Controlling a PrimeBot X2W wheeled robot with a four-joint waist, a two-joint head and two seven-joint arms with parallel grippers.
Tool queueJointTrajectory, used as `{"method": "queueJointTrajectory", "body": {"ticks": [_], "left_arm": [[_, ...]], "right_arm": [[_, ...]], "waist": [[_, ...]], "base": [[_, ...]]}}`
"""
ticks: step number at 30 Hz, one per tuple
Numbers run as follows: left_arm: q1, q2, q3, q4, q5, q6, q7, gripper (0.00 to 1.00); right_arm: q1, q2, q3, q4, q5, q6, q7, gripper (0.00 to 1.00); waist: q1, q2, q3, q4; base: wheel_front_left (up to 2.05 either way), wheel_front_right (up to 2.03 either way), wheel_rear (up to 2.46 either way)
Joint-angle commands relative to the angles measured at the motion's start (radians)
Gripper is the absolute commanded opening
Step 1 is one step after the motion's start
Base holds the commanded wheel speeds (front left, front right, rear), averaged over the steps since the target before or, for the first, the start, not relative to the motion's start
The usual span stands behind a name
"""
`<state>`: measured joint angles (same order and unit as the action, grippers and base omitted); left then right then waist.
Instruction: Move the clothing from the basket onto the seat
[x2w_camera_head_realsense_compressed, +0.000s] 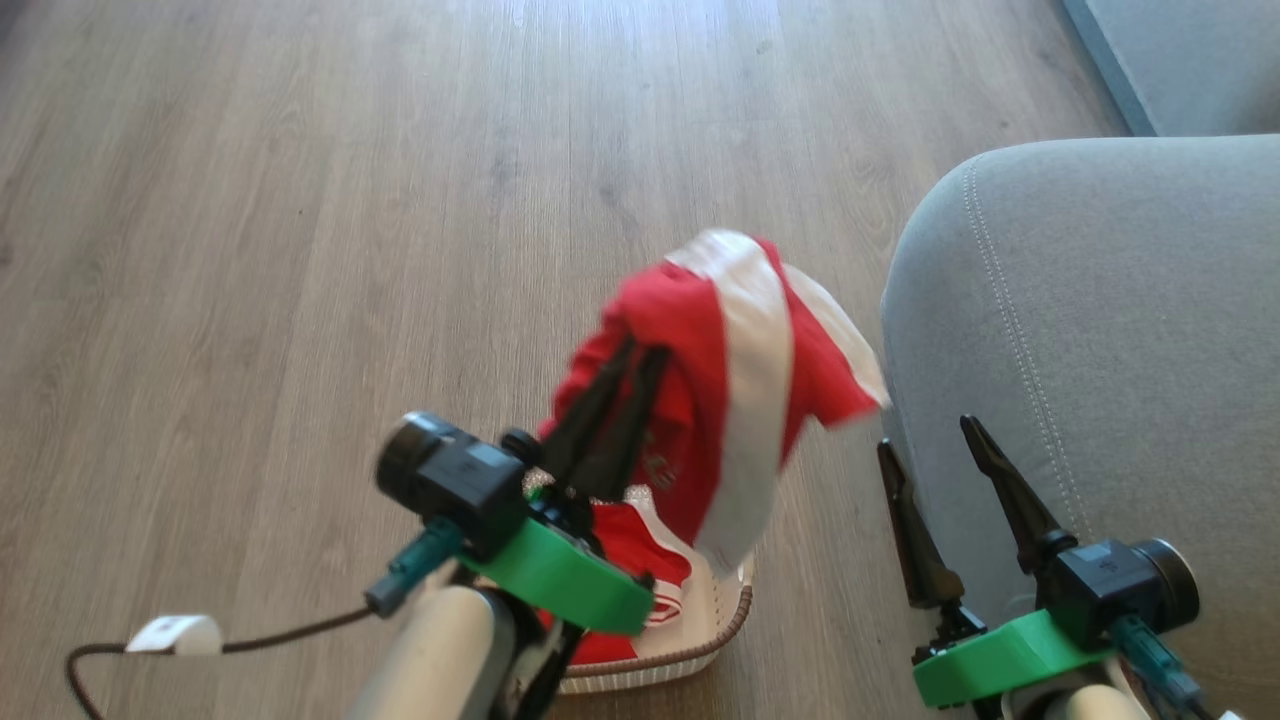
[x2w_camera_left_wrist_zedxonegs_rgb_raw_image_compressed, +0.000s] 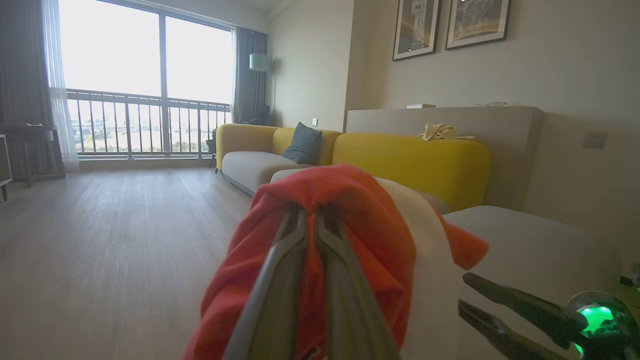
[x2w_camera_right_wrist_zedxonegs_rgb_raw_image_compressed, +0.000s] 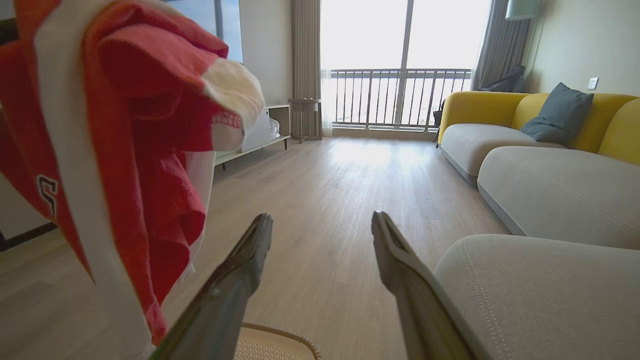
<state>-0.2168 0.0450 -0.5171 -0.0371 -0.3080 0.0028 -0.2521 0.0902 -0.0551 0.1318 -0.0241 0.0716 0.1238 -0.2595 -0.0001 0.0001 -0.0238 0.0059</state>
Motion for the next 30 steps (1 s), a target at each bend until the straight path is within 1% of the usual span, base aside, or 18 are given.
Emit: {"method": "queueJointTrajectory", "body": {"ticks": [1, 9, 20, 26, 30], "left_arm": [[-0.016, 0.005, 0.018, -0.027, -0.005, -0.005, -0.01, 0.0], [-0.01, 0.005, -0.003, -0.001, -0.001, -0.006, -0.01, 0.0], [-0.018, 0.005, 0.02, 0.007, 0.001, -0.005, -0.01, 0.0], [-0.026, 0.005, 0.044, 0.008, 0.011, -0.004, -0.01, 0.0], [-0.029, 0.005, 0.06, 0.013, 0.015, -0.007, -0.01, 0.0]], "right_arm": [[-0.018, -0.01, 0.022, -0.035, 0.001, 0.007, -0.002, 1.0], [-0.02, -0.016, 0.026, -0.037, 0.001, 0.007, -0.002, 1.0], [-0.022, -0.028, 0.037, -0.04, -0.006, 0.007, -0.002, 1.0], [-0.008, -0.078, 0.113, -0.069, 0.025, 0.007, -0.002, 1.0], [-0.014, -0.136, 0.217, -0.116, 0.057, 0.007, -0.002, 1.0]], "waist": [[0.0001, -0.0001, 0.002, 0.002], [0.0001, -0.0001, 0.008, 0.005], [0.0001, -0.0001, 0.012, 0.004], [0.0001, -0.0001, 0.014, 0.001], [0.0001, -0.0001, 0.016, -0.005]], "base": [[0.0, 0.0, 0.0], [0.0, 0.0, 0.0], [0.0, 0.0, 0.0], [0.0, 0.0, 0.0], [0.0, 0.0, 0.0]]}}
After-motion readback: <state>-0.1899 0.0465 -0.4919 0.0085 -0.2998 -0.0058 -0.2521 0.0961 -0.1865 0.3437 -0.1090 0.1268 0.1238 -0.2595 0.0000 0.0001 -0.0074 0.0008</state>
